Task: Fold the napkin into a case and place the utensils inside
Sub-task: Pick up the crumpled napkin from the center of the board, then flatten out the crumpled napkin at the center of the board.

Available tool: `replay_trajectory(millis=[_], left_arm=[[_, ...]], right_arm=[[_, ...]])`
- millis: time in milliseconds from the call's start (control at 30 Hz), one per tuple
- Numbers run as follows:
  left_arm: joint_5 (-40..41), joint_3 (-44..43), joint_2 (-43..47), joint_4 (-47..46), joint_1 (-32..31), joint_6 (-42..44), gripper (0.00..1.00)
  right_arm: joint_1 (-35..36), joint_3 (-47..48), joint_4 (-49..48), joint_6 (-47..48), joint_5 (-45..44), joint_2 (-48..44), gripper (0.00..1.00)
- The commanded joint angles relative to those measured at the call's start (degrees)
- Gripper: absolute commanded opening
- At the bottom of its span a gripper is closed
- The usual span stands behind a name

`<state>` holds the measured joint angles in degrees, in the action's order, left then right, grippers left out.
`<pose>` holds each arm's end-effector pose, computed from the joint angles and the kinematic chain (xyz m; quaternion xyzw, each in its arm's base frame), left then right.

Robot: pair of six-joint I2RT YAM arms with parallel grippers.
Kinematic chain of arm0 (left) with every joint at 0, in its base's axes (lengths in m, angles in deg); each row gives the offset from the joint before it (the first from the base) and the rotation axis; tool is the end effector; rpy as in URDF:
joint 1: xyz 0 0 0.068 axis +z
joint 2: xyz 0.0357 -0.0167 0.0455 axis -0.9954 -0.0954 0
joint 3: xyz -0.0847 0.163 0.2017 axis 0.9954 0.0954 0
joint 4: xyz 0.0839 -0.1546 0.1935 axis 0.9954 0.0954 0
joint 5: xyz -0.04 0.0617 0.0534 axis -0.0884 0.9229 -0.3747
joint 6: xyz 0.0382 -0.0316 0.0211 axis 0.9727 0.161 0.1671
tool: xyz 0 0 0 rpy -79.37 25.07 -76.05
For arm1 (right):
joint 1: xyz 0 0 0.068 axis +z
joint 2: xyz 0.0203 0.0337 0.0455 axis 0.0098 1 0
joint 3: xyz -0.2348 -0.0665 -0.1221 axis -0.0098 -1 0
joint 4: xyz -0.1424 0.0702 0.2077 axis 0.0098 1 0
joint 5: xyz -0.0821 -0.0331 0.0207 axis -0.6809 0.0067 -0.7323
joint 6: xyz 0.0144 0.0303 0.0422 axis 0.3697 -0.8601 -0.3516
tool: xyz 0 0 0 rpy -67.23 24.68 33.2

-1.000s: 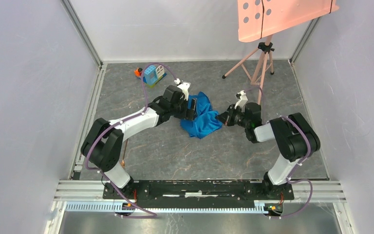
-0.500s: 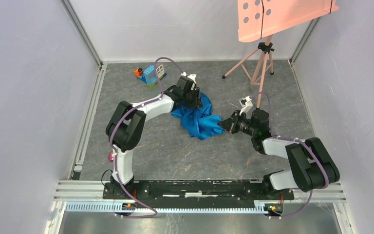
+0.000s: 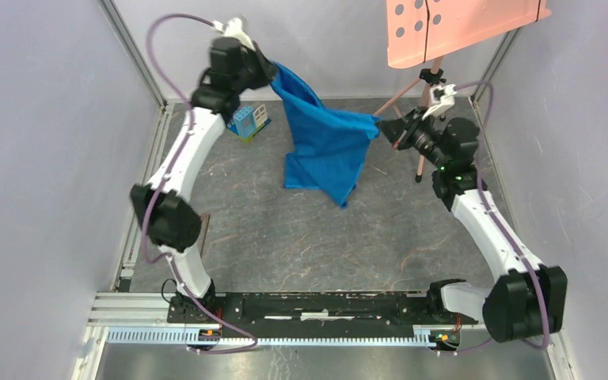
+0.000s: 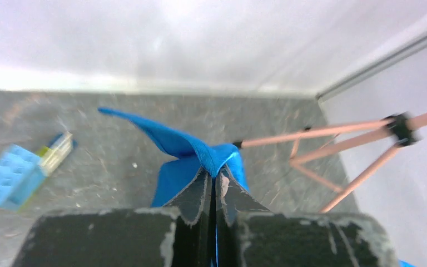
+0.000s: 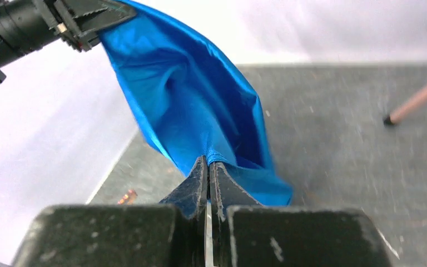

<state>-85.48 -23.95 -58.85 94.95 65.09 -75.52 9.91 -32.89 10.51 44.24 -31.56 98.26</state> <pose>0.4252 -0.1539 0.3962 -0.0284 0.8072 -0.2732 0.5225 0.2821 0.0630 0.3254 -0.0061 0.7317 0.4035 0.5493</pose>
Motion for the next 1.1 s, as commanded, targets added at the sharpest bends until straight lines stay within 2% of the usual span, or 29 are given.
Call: replay_trajectory(millis=[0,33,167,233,333,367,400,433,467,500,533,567,600,633,667,733,833,933,1000,1067], left_arm=[[-1.8,4.1,17.0,-1.7,0.6,-1.0,0.02],[-2.3,9.7,20.7,-3.6,0.6,-1.5,0.03],[1.5,41.1,40.0,-14.2,0.6,-8.1,0.04],[3.0,57.4,50.9,-15.7,0.6,-11.6,0.04],[2.4,77.2,65.5,-15.1,0.4,-22.0,0.03],[2.0,83.2,71.0,-13.8,0.4,-24.8,0.05],[1.5,88.2,76.7,-12.6,0.4,-27.9,0.11],[1.9,91.3,80.8,-10.2,0.4,-30.8,0.19],[2.0,93.5,85.5,-7.0,0.4,-33.0,0.22],[1.3,94.4,88.8,-5.3,0.4,-34.4,0.29],[1.3,93.5,91.9,-1.5,0.4,-34.2,0.39],[3.1,91.6,94.1,3.8,0.4,-32.9,0.52],[5.0,88.5,95.1,7.2,0.4,-30.9,0.57],[7.0,85.9,95.3,10.0,0.4,-27.9,0.61],[8.8,82.9,94.7,11.6,0.4,-26.0,0.66],[9.7,78.7,89.6,11.2,0.4,-20.9,0.7],[1.9,75.9,77.1,2.5,0.4,-16.1,0.78],[-5.0,71.9,60.2,-6.3,-0.4,-12.0,0.85],[-7.0,67.1,48.8,-9.7,-2.3,-6.9,0.87],[-6.0,60.0,38.4,-9.0,-5.3,-1.3,0.88]], right_arm=[[0.1,2.9,2.8,-3.2,1.4,-5.7,0.0],[0.2,0.8,2.4,-4.1,2.1,-7.3,0.0],[0.2,-10.5,4.5,-2.7,4.7,-15.0,0.0],[0.3,-16.8,8.8,-0.6,5.8,-19.1,0.0],[1.1,-27.9,15.2,1.8,7.1,-26.6,0.0],[1.5,-31.8,17.3,1.5,7.1,-29.1,0.0],[1.8,-35.0,18.2,0.7,7.9,-30.9,0.0],[2.4,-38.0,18.8,0.1,8.8,-33.0,0.0],[2.6,-39.5,21.0,0.5,8.2,-34.6,0.0],[2.7,-39.7,24.4,1.7,5.7,-36.7,0.01],[2.6,-39.3,26.8,2.7,3.1,-38.2,0.09],[2.6,-38.2,29.0,4.8,-0.7,-39.5,0.25],[2.6,-36.5,31.1,6.2,-3.9,-39.5,0.41],[2.5,-35.1,31.8,7.7,-6.3,-38.8,0.49],[2.6,-33.7,31.3,9.3,-7.8,-37.5,0.56],[2.6,-32.0,28.1,10.6,-10.0,-33.8,0.65],[2.6,-29.6,19.4,11.8,-10.4,-25.3,0.72],[2.7,-26.4,11.2,11.6,-8.9,-14.8,0.74],[2.7,-24.6,5.9,10.4,-4.9,-7.8,0.74],[2.8,-22.3,2.9,9.7,-1.3,-1.3,0.73]])
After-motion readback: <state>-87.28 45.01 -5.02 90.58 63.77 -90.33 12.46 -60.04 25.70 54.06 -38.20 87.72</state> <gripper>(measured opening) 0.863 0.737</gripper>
